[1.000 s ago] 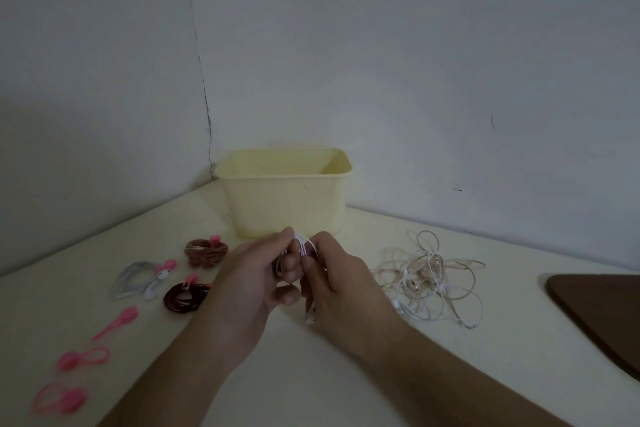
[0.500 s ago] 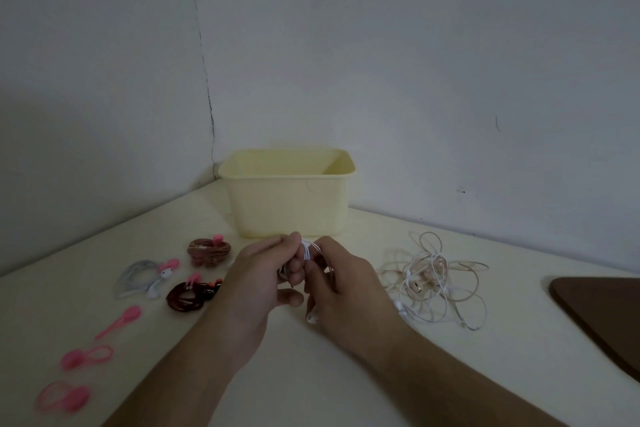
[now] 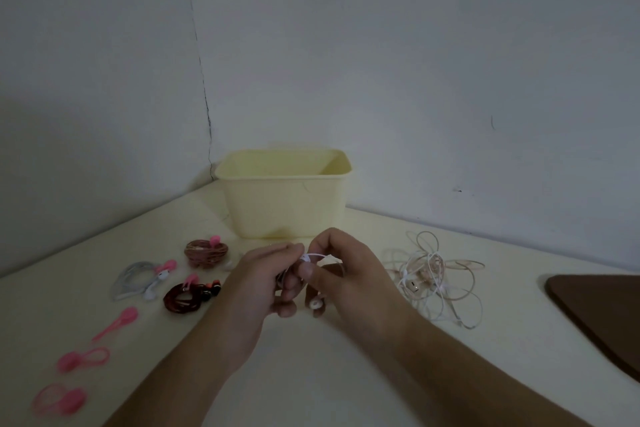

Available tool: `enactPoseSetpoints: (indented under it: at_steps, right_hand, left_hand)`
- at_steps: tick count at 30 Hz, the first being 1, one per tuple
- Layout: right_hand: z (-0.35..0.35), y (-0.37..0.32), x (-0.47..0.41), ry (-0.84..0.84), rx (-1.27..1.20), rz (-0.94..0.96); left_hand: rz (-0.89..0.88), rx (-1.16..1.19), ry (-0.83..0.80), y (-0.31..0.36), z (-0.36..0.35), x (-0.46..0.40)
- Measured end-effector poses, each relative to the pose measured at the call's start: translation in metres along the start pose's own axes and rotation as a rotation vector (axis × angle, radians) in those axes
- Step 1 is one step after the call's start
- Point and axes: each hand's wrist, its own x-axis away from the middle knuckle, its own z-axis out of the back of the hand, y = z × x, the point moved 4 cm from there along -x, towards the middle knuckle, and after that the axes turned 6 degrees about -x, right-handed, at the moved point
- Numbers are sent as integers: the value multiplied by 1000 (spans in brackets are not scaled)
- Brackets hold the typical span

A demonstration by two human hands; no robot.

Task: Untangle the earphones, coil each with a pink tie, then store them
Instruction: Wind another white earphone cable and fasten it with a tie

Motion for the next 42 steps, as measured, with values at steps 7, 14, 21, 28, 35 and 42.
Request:
enactPoseSetpoints:
  at_steps: [7, 14, 21, 28, 35, 42]
  right_hand:
    - [-2, -3, -3, -8, 77, 2]
    - [-2, -6, -4, 13, 169, 32]
    - [1, -2, -3, 35, 29, -26]
    - [13, -10, -5, -107, -163, -56]
    - [16, -4, -6, -146, -198, -156]
    - [13, 1, -7, -88, -310, -251]
  left_hand:
    - [-19, -20, 59, 2, 1, 1]
    - [-28, 18, 101, 3, 0, 3]
    - [-53, -47, 28, 3, -2, 3]
    - [-18, 90, -168, 9, 3, 4]
    - [-33, -60, -112, -1, -1, 1]
    - [42, 2, -116, -2, -4, 0]
